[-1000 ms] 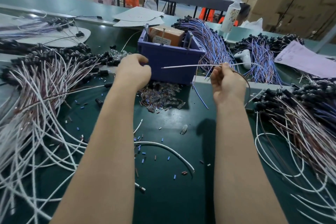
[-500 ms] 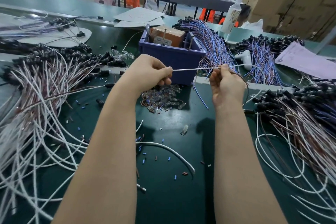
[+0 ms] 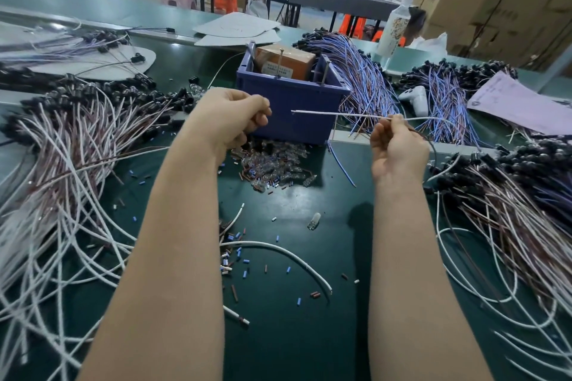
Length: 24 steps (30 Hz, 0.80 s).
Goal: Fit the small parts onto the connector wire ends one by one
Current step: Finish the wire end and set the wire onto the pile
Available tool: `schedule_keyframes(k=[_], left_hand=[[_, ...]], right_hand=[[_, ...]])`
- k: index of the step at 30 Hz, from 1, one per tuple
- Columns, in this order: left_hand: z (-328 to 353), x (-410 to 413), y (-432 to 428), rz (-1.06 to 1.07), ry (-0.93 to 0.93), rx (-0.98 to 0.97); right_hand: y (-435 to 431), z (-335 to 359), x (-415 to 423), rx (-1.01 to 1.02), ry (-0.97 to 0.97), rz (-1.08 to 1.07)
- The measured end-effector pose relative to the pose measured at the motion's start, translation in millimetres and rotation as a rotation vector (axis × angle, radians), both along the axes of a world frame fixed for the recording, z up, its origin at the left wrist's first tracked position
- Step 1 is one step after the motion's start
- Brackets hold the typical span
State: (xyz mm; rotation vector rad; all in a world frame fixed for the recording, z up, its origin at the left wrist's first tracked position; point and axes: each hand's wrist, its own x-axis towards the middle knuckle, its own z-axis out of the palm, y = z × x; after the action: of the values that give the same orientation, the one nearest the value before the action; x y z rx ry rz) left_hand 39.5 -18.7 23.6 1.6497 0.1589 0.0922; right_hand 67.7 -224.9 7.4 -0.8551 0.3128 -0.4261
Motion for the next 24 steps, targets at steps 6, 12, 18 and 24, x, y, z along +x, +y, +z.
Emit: schedule_keyframes(k=[6,12,18,24], left_hand=[[-4.7,-8.1,-27.9,-0.407,0.072,0.49],[3.6,-2.1,-61.8,-0.198,-0.272,0.223],[1.3,6.3,-45.3,0.093,-0.371,0.273],[18.6,2.3,-17.7,0.392,-0.425,0.451]], right_hand=[[18.7,9.7,-3.2,0.308,-0.054,0.187],[40.1,15.7,-10.6,0.206,0.023,0.412],[50.6,12.6,-14.7,-0.242,0.201,0.665],[31.1,45.6,-25.7,-1.11,-0.155,0.322]])
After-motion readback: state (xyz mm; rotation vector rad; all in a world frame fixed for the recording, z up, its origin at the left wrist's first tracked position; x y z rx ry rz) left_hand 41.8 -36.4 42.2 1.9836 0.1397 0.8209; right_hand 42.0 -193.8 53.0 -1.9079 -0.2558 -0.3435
